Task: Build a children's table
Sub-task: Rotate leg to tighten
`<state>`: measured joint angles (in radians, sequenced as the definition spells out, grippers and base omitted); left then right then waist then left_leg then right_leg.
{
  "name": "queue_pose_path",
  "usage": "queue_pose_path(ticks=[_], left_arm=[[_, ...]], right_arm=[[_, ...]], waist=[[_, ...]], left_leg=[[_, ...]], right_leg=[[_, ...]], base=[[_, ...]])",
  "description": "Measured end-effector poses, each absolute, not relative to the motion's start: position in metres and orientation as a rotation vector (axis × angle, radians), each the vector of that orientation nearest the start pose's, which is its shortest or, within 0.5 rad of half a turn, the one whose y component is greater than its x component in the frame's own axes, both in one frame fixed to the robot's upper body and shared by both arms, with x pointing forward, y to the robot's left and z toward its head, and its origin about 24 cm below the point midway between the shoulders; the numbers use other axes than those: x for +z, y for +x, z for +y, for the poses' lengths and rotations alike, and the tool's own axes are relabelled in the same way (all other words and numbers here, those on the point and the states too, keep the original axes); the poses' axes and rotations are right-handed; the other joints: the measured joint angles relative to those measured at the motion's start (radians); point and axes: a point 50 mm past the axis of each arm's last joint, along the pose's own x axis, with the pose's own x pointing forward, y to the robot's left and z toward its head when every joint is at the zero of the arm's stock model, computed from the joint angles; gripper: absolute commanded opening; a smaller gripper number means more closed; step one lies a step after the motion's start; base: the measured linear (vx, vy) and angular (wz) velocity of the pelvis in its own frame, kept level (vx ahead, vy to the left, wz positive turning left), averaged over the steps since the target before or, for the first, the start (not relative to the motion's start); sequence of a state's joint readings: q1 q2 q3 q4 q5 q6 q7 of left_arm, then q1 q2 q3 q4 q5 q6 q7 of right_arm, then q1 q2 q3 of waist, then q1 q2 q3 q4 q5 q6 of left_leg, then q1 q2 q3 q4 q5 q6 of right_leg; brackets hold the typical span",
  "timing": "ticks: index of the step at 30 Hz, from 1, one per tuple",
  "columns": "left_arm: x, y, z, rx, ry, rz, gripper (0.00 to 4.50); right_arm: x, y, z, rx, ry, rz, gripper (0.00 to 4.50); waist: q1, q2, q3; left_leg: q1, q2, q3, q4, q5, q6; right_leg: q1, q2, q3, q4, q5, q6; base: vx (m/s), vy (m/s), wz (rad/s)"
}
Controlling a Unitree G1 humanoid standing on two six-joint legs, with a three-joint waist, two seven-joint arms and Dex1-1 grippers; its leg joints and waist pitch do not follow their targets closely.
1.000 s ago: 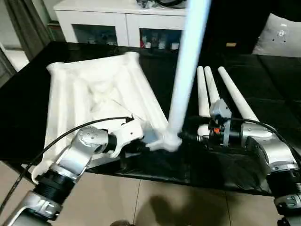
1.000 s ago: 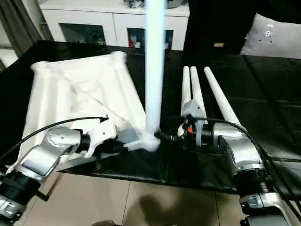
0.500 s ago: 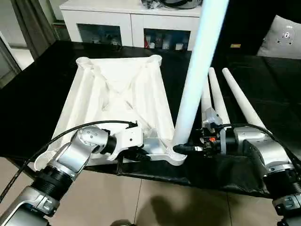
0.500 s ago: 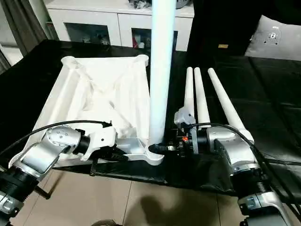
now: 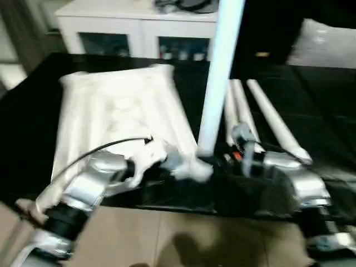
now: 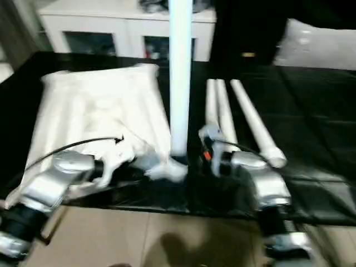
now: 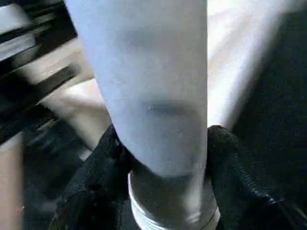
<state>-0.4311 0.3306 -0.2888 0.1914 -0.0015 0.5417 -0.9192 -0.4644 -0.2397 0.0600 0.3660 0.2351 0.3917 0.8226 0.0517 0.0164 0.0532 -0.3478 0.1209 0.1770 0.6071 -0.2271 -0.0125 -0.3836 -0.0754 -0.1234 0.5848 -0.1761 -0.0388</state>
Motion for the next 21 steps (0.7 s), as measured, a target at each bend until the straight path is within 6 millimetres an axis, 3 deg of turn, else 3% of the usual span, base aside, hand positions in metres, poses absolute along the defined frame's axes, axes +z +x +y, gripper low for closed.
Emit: queue_pose_path(ticks=[6,8,9,21], left_arm=[[0.049,0.301,0.096,-0.864,0.199,0.535,0.0],[0.05,0.303,0.084,-0.823,0.186,0.533,0.0],[0.051,0.303,0.082,-0.814,0.186,0.533,0.0],[0.052,0.3,0.091,-0.908,0.281,0.498,0.0]], right_arm=[[0.061,0.334,-0.115,0.689,0.073,0.294,2.05],[0.061,0.338,-0.114,0.63,0.057,0.276,2.55],[0.061,0.338,-0.114,0.618,0.061,0.269,2.55],[0.057,0.327,-0.132,0.739,0.062,0.248,3.65]], waist=[[-0.012,-0.002,0.0],[-0.011,-0.002,0.0],[-0.01,-0.002,0.0],[0.005,-0.001,0.0]], left_leg=[[-0.001,0.0,0.0,0.0,0.0,0.0],[-0.002,0.0,0.0,0.0,0.0,0.0],[-0.003,0.0,0.0,0.0,0.0,0.0],[-0.005,0.0,0.0,-0.003,0.002,0.008]], right_leg=[[0.0,0.001,0.0,0.0,0.001,0.0],[0.0,0.001,0.0,-0.001,0.001,-0.001],[0.0,0.001,0.0,-0.001,0.003,-0.004],[-0.003,0.001,0.0,-0.001,0.002,-0.006]], base=[[0.0,0.0,0.0],[0.0,0.0,0.0],[0.0,0.0,0.0],[0.0,0.0,0.0]])
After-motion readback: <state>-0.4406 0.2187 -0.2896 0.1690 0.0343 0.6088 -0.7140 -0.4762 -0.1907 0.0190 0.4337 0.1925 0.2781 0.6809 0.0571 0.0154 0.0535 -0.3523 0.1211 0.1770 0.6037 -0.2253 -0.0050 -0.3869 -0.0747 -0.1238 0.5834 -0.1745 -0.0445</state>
